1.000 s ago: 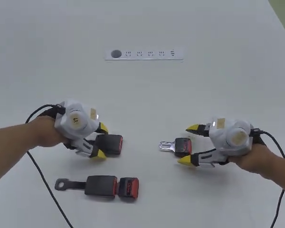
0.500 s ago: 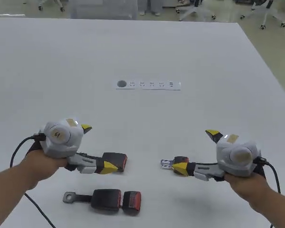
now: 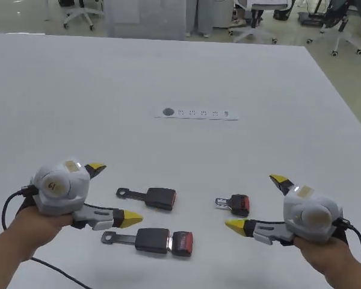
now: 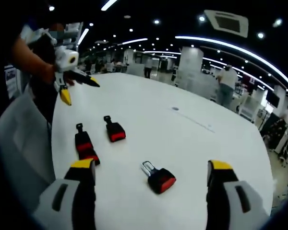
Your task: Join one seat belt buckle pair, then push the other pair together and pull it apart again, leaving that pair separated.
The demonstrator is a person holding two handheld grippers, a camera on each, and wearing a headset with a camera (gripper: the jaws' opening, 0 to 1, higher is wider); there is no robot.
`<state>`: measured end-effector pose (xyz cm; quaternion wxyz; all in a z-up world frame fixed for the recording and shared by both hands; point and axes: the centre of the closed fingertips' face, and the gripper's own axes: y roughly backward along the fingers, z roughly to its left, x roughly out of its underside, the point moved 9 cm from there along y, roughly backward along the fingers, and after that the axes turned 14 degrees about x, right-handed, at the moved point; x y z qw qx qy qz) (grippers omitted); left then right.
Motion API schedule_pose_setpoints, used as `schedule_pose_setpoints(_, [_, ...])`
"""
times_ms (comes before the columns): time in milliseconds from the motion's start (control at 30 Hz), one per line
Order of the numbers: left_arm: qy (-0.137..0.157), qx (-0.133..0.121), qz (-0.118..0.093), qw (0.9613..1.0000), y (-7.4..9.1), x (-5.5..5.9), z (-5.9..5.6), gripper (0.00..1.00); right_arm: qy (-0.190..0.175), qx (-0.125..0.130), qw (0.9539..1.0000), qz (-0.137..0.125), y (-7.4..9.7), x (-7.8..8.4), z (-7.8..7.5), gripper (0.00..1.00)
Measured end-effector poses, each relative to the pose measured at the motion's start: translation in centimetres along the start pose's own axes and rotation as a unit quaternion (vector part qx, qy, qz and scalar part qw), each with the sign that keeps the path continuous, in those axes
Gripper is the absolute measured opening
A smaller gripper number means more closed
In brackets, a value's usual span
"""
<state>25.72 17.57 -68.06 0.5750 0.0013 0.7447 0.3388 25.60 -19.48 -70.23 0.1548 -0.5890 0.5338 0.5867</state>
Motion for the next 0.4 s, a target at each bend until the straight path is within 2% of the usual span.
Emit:
schedule_pose_setpoints(67, [0.015,-0.002,-0.008,0.9999,0.8,0.7,-0.4,1.0,-0.001,0.0,1.0,0.002,0.4,0.2,0.2,0.98])
schedule_pose_setpoints(133, [0.015,-0.004,-0.002,0.9999,1.5,1.5,-0.9,1.0,-0.003,0.004,1.0,0.003,0.9,0.4,0.4,0.98])
schedule_pose_setpoints(200, [0.024,-0.007,-0.008,0.9997,2.0,1.7,-1.3,1.0,-0.006,0.003,1.0,0.003,1.1,0.5,0.6,0.98])
schedule_pose_setpoints(267, [0.021,-0.011,-0.011,0.9997,2.4,1.8,-1.5,1.0,-0.008,0.0,0.9999,0.006,1.4,0.7,0.9,0.96])
schedule_pose_setpoints(400, [0.023,-0.011,-0.01,0.9996,3.0,2.5,-1.6,1.0,-0.004,0.002,0.9999,0.01,1.8,1.0,1.2,0.96])
